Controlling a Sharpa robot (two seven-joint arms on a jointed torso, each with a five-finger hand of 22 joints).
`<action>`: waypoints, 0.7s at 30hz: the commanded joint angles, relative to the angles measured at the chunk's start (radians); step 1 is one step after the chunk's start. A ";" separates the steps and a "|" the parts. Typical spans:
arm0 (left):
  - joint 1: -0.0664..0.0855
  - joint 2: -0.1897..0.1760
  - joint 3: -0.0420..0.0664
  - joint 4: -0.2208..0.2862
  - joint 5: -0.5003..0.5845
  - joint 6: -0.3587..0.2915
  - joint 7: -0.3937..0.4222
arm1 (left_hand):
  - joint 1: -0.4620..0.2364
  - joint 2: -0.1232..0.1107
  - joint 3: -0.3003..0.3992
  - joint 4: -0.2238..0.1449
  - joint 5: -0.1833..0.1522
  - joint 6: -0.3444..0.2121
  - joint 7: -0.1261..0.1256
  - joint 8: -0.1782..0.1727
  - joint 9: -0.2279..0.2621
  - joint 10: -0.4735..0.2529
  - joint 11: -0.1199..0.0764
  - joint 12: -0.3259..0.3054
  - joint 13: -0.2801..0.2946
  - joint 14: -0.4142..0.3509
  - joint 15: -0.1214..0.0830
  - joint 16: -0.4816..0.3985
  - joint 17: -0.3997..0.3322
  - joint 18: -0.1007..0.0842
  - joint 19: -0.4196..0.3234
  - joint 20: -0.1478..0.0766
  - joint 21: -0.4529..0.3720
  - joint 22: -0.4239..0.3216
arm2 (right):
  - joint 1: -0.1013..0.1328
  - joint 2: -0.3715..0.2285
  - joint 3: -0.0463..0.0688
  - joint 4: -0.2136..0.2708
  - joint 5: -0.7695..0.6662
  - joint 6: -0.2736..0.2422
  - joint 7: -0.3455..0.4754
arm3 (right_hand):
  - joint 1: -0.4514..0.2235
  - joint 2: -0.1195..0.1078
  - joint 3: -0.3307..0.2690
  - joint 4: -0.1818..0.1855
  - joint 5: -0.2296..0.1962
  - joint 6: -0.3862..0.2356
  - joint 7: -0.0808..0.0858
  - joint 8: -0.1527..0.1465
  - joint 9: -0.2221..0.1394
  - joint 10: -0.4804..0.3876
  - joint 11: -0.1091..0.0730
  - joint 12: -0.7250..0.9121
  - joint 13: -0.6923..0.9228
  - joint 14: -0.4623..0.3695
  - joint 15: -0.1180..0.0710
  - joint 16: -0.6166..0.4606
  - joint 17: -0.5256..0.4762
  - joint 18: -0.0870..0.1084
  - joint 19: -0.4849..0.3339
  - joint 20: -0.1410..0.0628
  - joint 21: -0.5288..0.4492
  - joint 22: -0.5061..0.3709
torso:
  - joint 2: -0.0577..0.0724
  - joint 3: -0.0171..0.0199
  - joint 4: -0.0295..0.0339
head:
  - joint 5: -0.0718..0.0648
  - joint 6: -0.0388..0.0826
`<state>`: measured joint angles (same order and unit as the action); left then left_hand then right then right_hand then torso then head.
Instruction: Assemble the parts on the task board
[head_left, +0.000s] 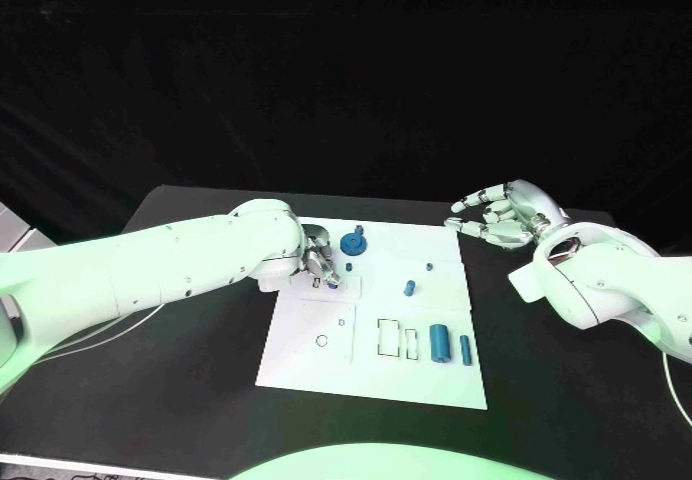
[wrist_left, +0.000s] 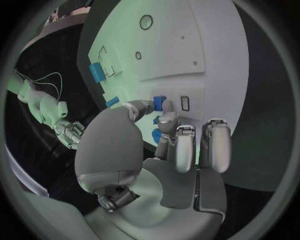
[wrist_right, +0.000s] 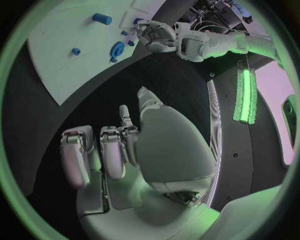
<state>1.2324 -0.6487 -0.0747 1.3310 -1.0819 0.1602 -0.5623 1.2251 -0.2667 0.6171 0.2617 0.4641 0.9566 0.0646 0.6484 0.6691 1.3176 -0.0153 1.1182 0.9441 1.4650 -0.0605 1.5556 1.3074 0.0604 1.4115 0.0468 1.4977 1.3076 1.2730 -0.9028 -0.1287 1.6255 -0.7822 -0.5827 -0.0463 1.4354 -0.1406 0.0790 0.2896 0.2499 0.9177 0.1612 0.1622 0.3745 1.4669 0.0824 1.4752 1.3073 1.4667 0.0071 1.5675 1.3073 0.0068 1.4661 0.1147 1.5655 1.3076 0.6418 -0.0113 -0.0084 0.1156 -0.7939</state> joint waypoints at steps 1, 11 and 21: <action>-0.003 0.010 -0.003 -0.018 0.019 0.064 -0.016 | -0.001 0.011 0.227 -0.233 0.003 0.001 -0.004 -0.007 -0.002 0.003 -0.002 -0.003 -0.001 0.099 -0.009 0.004 0.244 -0.014 0.007 -0.001 0.004 0.066 | 0.000 0.000 0.000 0.001 -0.004 0.008 0.007 | -0.009 -0.004 0.006 -0.001 0.006 -0.009 -0.001 0.005 0.000 0.025 -0.006 -0.006 0.188 0.103 -0.003 0.001 0.259 -0.005 0.102 -0.007 0.000 0.260 | 0.000 0.0001 0.0001 | -0.001 -0.001; 0.000 0.038 -0.003 -0.063 0.023 0.088 -0.030 | -0.001 0.011 0.228 -0.234 0.003 0.001 -0.004 -0.007 -0.002 0.002 -0.001 -0.006 -0.004 0.100 -0.009 0.005 0.245 -0.013 0.005 -0.001 0.003 0.064 | 0.000 0.000 0.000 0.003 -0.006 0.009 0.006 | -0.009 -0.005 0.007 -0.002 0.006 -0.009 -0.001 0.005 0.000 0.024 -0.006 -0.006 0.187 0.103 -0.003 0.002 0.259 -0.005 0.102 -0.007 0.000 0.260 | 0.000 0.0000 0.0000 | -0.002 0.000; 0.000 0.047 -0.003 -0.078 0.014 0.085 -0.034 | -0.003 0.015 0.231 -0.233 0.002 0.001 -0.003 -0.009 -0.001 0.001 -0.001 -0.007 -0.004 0.099 -0.009 0.003 0.242 -0.013 0.005 -0.001 0.003 0.064 | 0.000 -0.001 0.000 0.004 -0.007 0.013 0.005 | -0.009 -0.006 0.007 -0.002 0.006 -0.009 -0.001 0.006 0.000 0.025 -0.006 -0.005 0.188 0.103 -0.003 0.002 0.259 -0.006 0.102 -0.007 0.001 0.261 | -0.001 -0.0002 0.0014 | -0.005 -0.001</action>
<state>1.2378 -0.6014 -0.0725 1.2573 -1.0603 0.2157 -0.5744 1.2212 -0.2601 0.6173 0.2618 0.4639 0.9580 0.0666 0.6453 0.6683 1.3190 -0.0137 1.1182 0.9413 1.4650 -0.0605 1.5556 1.3073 0.0605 1.4115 0.0467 1.4976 1.3075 1.2731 -0.9036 -0.1287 1.6274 -0.7824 -0.5824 -0.0470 1.4315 -0.1448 0.0818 0.2868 0.2499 0.9141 0.1576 0.1622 0.3745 1.4669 0.0824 1.4752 1.3073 1.4667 0.0071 1.5675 1.3080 0.0068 1.4661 0.1147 1.5655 1.3079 0.6416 -0.0113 -0.0077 0.1114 -0.7928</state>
